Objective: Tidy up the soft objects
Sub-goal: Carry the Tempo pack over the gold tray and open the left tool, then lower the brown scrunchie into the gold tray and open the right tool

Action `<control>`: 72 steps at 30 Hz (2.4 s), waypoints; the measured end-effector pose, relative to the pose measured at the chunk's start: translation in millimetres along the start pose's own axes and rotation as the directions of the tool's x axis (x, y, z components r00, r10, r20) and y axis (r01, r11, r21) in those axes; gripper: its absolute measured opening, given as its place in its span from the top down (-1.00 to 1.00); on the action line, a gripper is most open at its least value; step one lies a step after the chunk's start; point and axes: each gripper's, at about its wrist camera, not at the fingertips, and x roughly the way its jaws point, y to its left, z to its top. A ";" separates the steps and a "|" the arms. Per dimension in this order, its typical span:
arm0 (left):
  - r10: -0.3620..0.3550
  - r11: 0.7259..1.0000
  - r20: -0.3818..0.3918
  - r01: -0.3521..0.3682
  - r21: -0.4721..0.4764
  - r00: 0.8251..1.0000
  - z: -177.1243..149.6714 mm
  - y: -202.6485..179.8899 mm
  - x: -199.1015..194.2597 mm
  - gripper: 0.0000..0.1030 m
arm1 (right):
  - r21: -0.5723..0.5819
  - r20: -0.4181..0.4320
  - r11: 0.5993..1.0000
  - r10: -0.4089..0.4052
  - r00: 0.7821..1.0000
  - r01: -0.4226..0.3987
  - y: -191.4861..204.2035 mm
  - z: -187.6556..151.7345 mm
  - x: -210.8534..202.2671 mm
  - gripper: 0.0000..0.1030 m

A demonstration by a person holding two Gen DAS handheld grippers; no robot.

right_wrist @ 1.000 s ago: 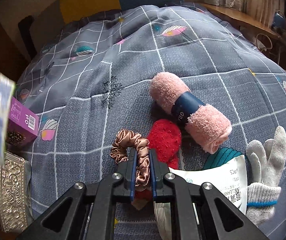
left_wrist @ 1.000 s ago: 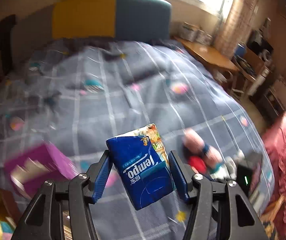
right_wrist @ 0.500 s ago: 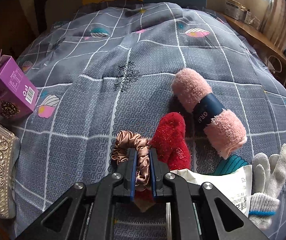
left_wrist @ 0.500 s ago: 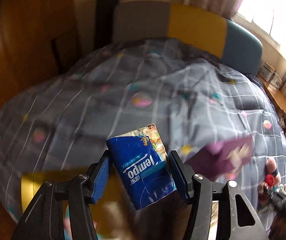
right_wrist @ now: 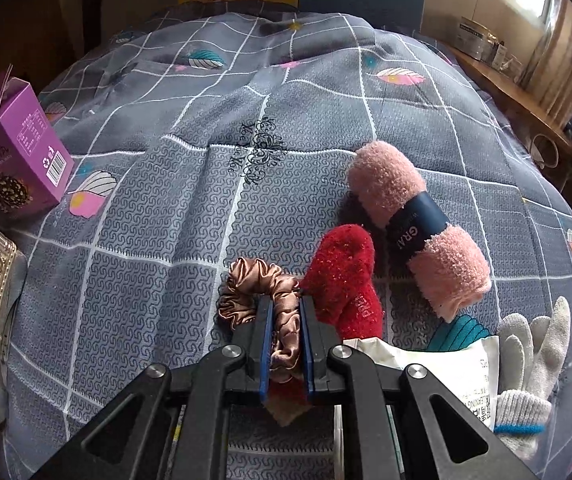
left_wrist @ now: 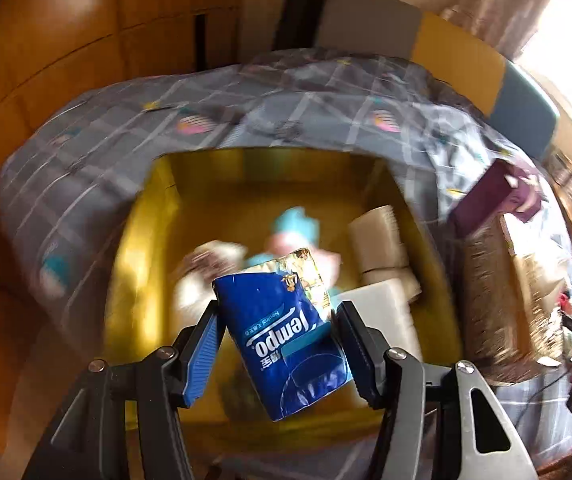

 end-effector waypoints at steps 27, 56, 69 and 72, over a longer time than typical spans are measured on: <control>0.091 0.990 0.082 -0.099 0.101 0.992 -34.9 0.0 -13.8 -0.32 | 0.033 -0.053 0.995 -0.090 0.995 0.092 13.7 18.9 -2.2 0.76; -0.007 0.984 0.125 -0.015 0.178 0.992 -43.1 -12.8 -24.2 -0.32 | -0.363 0.039 0.798 0.529 0.848 -0.481 286.5 127.5 -158.8 0.76; 0.025 0.993 0.150 -0.042 0.111 0.988 -35.4 9.4 -26.9 -0.32 | -0.453 -0.239 0.734 0.447 0.862 -0.506 454.5 33.9 -90.4 0.73; 0.026 0.993 0.142 -0.042 0.112 0.989 -37.6 10.1 -25.7 -0.32 | -0.427 -0.249 0.760 0.422 0.872 -0.490 467.6 27.2 -74.5 0.61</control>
